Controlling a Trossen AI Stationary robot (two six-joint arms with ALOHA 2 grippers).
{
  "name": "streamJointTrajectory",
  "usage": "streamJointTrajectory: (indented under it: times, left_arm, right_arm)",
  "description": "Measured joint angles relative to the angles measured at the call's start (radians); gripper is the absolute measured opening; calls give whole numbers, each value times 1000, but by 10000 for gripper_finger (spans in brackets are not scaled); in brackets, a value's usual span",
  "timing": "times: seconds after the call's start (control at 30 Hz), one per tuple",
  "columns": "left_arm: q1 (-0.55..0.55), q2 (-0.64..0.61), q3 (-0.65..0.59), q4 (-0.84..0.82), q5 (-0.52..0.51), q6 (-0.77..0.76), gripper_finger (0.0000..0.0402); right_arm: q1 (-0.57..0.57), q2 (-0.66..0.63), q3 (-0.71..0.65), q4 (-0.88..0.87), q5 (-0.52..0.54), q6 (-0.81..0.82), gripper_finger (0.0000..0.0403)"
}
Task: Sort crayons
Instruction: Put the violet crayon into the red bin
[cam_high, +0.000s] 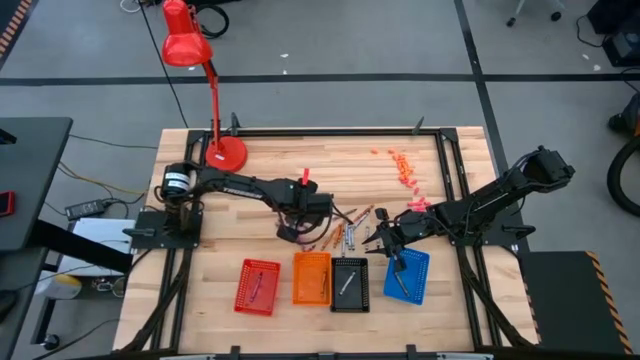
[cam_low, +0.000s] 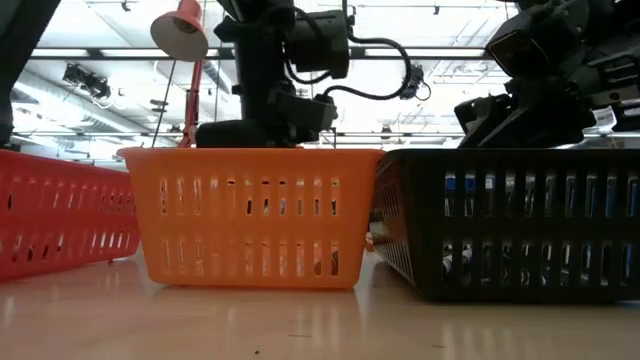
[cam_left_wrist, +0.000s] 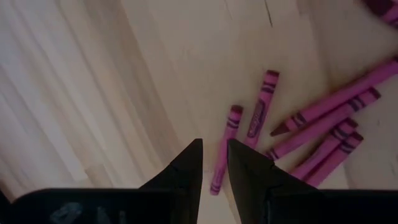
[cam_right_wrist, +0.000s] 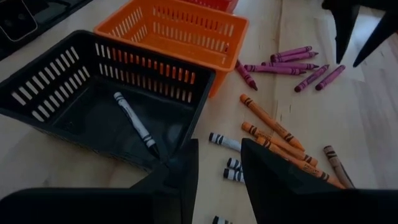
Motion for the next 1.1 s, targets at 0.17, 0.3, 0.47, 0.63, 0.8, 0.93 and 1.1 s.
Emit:
streamJointTrajectory:
  times: [0.17, 0.3, 0.47, 0.63, 0.8, 0.93, 1.1]
  left_arm:
    - [14, 6, -18, 11, 10, 0, 85]
    - [15, 6, -61, 23, 31, -7, 101]
    - [15, 7, -127, 103, 31, -24, 147]
    - [22, 6, -163, 131, 28, -47, 170]
    - [25, 6, -165, 128, 29, -72, 172]
    - [25, 6, -165, 132, 29, -72, 172]
    - [26, 6, -167, 157, 32, -107, 172]
  right_arm:
    - [0, 0, -1, -2, 2, 0, 125]
    - [0, 0, -1, -4, 3, -1, 125]
    - [0, 0, -1, -2, 3, -8, 125]
    - [0, 0, -1, 2, 3, -8, 125]
    - [-2, 0, -1, 5, 3, -12, 125]
    - [-2, 0, 0, 8, 3, -15, 125]
    - [-2, 0, 0, 4, 50, -9, 125]
